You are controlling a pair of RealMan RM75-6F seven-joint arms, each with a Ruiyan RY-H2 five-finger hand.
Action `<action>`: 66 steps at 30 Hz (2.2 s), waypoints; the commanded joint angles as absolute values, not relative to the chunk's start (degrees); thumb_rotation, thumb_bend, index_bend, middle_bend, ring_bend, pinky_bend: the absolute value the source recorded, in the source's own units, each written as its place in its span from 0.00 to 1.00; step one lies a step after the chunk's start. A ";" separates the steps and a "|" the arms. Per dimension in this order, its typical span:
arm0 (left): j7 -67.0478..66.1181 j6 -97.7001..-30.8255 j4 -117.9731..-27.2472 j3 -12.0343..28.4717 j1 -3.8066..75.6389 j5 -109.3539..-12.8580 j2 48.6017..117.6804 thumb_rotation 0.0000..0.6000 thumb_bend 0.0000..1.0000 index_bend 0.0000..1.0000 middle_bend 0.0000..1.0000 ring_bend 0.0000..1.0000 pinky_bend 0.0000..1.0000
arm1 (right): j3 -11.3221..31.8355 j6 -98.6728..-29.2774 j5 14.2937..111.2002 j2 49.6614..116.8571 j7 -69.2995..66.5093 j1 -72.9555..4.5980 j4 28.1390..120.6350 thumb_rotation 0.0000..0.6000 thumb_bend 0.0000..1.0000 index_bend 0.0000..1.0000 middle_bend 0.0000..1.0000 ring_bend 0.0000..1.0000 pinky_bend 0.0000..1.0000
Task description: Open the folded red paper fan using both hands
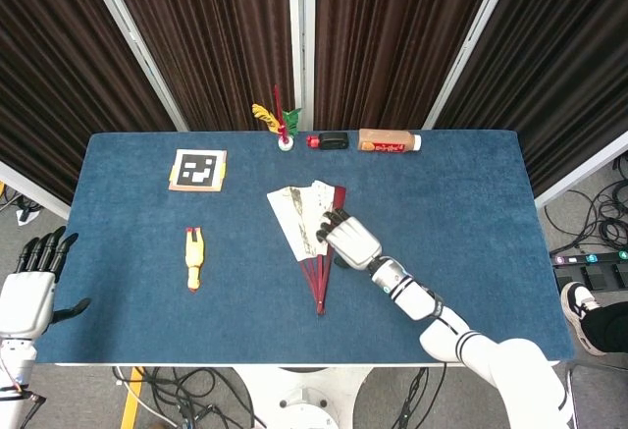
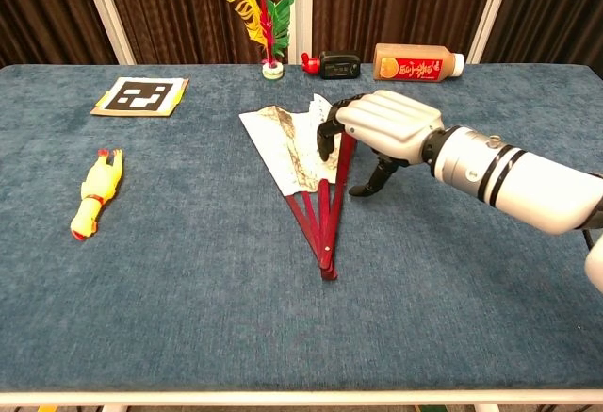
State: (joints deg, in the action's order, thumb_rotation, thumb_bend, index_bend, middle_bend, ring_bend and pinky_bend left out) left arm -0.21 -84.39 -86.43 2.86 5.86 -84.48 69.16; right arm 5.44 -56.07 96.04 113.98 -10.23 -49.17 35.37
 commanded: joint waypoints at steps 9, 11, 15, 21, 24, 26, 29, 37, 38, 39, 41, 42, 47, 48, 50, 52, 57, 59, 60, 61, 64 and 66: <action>1.60 -84.29 -85.14 2.91 5.88 -84.50 69.75 1.00 0.00 0.13 0.12 0.07 0.08 | 2.49 -58.82 96.67 121.43 -15.94 -51.31 23.48 1.00 0.27 0.50 0.40 0.21 0.17; 1.93 -84.52 -84.97 2.98 5.88 -84.69 69.76 1.00 0.00 0.13 0.12 0.07 0.08 | 2.04 -59.46 96.85 122.14 -17.02 -51.57 21.88 1.00 0.35 0.54 0.43 0.24 0.19; 2.80 -84.80 -84.46 3.30 6.19 -85.17 69.93 1.00 0.00 0.13 0.12 0.07 0.08 | 0.50 -60.30 98.01 122.53 -18.32 -52.65 19.31 1.00 0.57 0.62 0.48 0.30 0.23; 7.70 -84.37 -83.95 4.75 8.22 -86.47 70.24 1.00 0.00 0.13 0.12 0.07 0.08 | -1.33 -62.97 99.76 120.19 -21.05 -55.01 18.84 1.00 0.88 0.74 0.56 0.39 0.32; 10.75 -83.74 -83.45 5.43 9.85 -87.71 70.30 1.00 0.00 0.13 0.12 0.07 0.08 | -1.68 -65.08 100.33 117.47 -22.08 -56.26 20.17 1.00 0.94 0.77 0.59 0.42 0.34; 12.47 -83.14 -83.19 5.86 11.10 -88.53 70.32 1.00 0.00 0.13 0.12 0.07 0.08 | -1.52 -66.45 100.37 115.12 -22.78 -57.05 22.05 1.00 0.96 0.79 0.61 0.45 0.35; 15.94 -82.35 -82.83 6.83 13.06 -89.30 70.76 1.00 0.00 0.13 0.12 0.07 0.08 | -1.47 -67.90 100.64 110.71 -23.71 -58.24 26.04 1.00 0.98 0.83 0.64 0.47 0.36; 30.67 -78.45 -81.05 10.03 19.05 -88.53 74.43 1.00 0.00 0.13 0.12 0.07 0.13 | 0.24 -67.30 99.67 95.31 -21.69 -60.80 45.67 1.00 0.99 0.89 0.68 0.53 0.44; 32.75 -77.68 -80.65 10.26 19.72 -88.17 75.13 1.00 0.00 0.13 0.12 0.07 0.13 | 0.57 -66.97 99.29 93.69 -21.32 -60.84 48.04 1.00 0.99 0.89 0.69 0.53 0.44; 34.82 -76.90 -80.20 10.51 20.41 -87.83 75.88 1.00 0.00 0.13 0.12 0.07 0.13 | 0.88 -66.52 98.88 92.07 -20.99 -60.90 50.31 1.00 0.99 0.90 0.69 0.54 0.45; 39.93 -75.11 -78.84 11.25 21.94 -86.59 78.03 1.00 0.00 0.13 0.12 0.07 0.14 | 1.62 -65.46 97.84 88.63 -20.35 -60.95 55.32 1.00 0.99 0.90 0.70 0.54 0.45; 42.00 -74.33 -78.27 11.48 22.52 -86.06 78.96 1.00 0.00 0.13 0.12 0.07 0.15 | 1.89 -65.02 97.42 87.23 -20.19 -60.94 57.37 1.00 0.99 0.90 0.70 0.54 0.45; 52.17 -70.22 -74.27 12.47 25.54 -83.70 84.11 1.00 0.00 0.12 0.12 0.07 0.16 | 3.20 -62.90 95.48 80.44 -20.81 -60.83 67.12 1.00 0.99 0.91 0.70 0.54 0.45; 53.73 -69.45 -73.63 12.50 26.11 -83.59 84.86 1.00 0.00 0.12 0.12 0.07 0.16 | 3.37 -62.52 95.26 79.52 -20.99 -60.85 68.47 1.00 0.99 0.91 0.70 0.54 0.45; 57.42 -68.12 -72.76 12.35 27.32 -83.85 86.47 1.00 0.00 0.12 0.12 0.07 0.16 | 3.73 -61.62 94.71 77.88 -21.74 -60.90 71.28 1.00 1.00 0.91 0.70 0.54 0.45; 59.83 -67.60 -72.18 12.43 28.49 -84.47 87.82 1.00 0.00 0.12 0.12 0.07 0.16 | 4.02 -60.71 94.23 76.90 -22.40 -61.01 73.22 1.00 1.00 0.91 0.70 0.54 0.45; 60.45 -66.58 -70.17 13.04 32.40 -85.85 92.24 1.00 0.00 0.19 0.16 0.07 0.19 | 4.92 -58.58 92.94 76.34 -24.94 -61.39 76.46 1.00 1.00 0.91 0.70 0.54 0.45; 60.30 -66.10 -70.00 13.57 33.92 -85.84 93.87 1.00 0.00 0.23 0.20 0.10 0.21 | 5.34 -58.04 92.48 76.84 -25.81 -61.50 76.99 1.00 1.00 0.91 0.70 0.54 0.45; 60.02 -65.98 -69.90 13.82 34.54 -85.80 94.59 1.00 0.00 0.25 0.22 0.13 0.21 | 5.52 -57.72 92.24 77.06 -26.16 -61.59 77.14 1.00 1.00 0.91 0.70 0.54 0.44; 59.60 -65.76 -69.77 13.98 35.16 -85.78 95.26 1.00 0.00 0.25 0.23 0.14 0.22 | 5.69 -57.40 92.07 77.26 -26.41 -61.70 77.19 1.00 1.00 0.91 0.70 0.54 0.44; 58.10 -64.76 -69.41 14.28 36.98 -85.58 96.98 1.00 0.00 0.25 0.24 0.14 0.23 | 6.24 -56.79 91.82 77.93 -26.66 -62.02 77.12 1.00 1.00 0.91 0.70 0.54 0.44; 57.79 -64.04 -69.47 14.20 37.90 -85.46 97.68 1.00 0.00 0.25 0.24 0.14 0.23 | 6.70 -56.74 91.61 78.43 -26.86 -62.12 77.11 1.00 1.00 0.91 0.70 0.54 0.44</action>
